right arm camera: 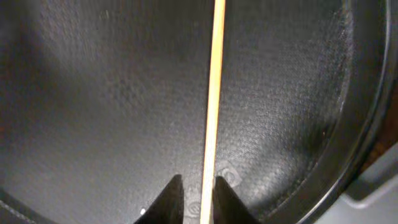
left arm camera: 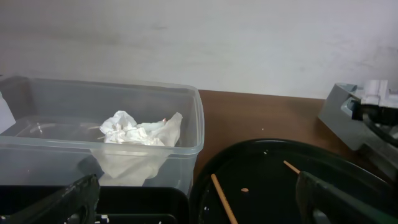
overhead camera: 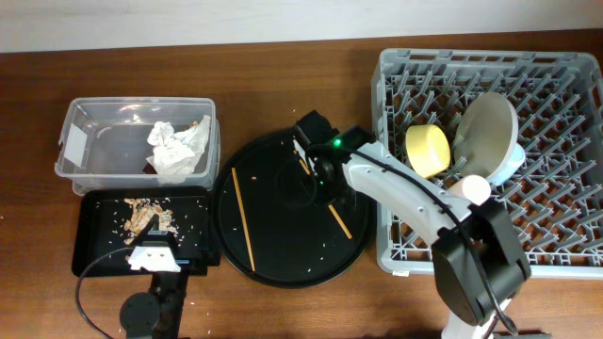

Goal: Sort waste into correct bins and load items into the dishwasher rack
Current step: 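Grasp a chopstick from the round tray with the right gripper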

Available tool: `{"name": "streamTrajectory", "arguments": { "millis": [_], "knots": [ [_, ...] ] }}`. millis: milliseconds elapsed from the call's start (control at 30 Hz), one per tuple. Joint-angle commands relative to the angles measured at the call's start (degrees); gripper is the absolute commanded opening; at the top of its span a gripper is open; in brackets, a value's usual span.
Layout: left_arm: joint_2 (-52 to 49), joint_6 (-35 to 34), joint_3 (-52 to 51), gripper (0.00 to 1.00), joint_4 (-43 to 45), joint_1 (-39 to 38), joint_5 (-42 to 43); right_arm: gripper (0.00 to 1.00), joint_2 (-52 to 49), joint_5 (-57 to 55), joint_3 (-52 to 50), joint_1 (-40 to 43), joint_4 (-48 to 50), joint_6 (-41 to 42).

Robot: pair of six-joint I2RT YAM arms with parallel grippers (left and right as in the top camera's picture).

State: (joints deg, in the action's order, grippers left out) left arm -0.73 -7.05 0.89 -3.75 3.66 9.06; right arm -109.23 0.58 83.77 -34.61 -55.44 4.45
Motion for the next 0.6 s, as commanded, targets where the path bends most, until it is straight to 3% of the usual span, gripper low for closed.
{"name": "streamTrajectory", "arguments": {
  "millis": [0, 200, 233, 267, 333, 467, 567],
  "knots": [
    [0.33, 0.92, -0.35, 0.99, 0.02, -0.24, 0.17, 0.27, -2.51, 0.07, -0.26, -0.26, 0.74, -1.7],
    [0.33, 0.92, -0.35, 0.99, 0.02, -0.24, 0.17, 0.28, -11.78, 0.74, -0.31, -0.26, 1.97, -1.64],
    [0.33, 0.92, -0.35, 0.99, 0.02, -0.24, 0.17, 0.21, -12.46, 0.72, -0.31, -0.2, 1.64, -1.42],
    [0.33, 0.92, -0.35, 0.99, 0.04, -0.24, 0.17, 0.07, -12.66, 0.74, -0.31, -0.2, 1.16, -1.42],
    [0.33, 0.92, -0.37, 0.99, 0.02, -0.24, 0.17, 0.04, -12.0, 0.76, -0.2, -0.2, -0.74, -1.42],
    [0.33, 0.92, -0.37, 0.99, 0.02, -0.24, 0.17, 0.04, -2.05, 0.59, -0.17, 0.96, -2.32, -0.98],
    [0.33, 0.92, -0.35, 0.99, 0.04, -0.24, 0.17, 0.04, 7.69, 0.04, -0.17, 7.15, -2.21, 2.29]
  ]
}}
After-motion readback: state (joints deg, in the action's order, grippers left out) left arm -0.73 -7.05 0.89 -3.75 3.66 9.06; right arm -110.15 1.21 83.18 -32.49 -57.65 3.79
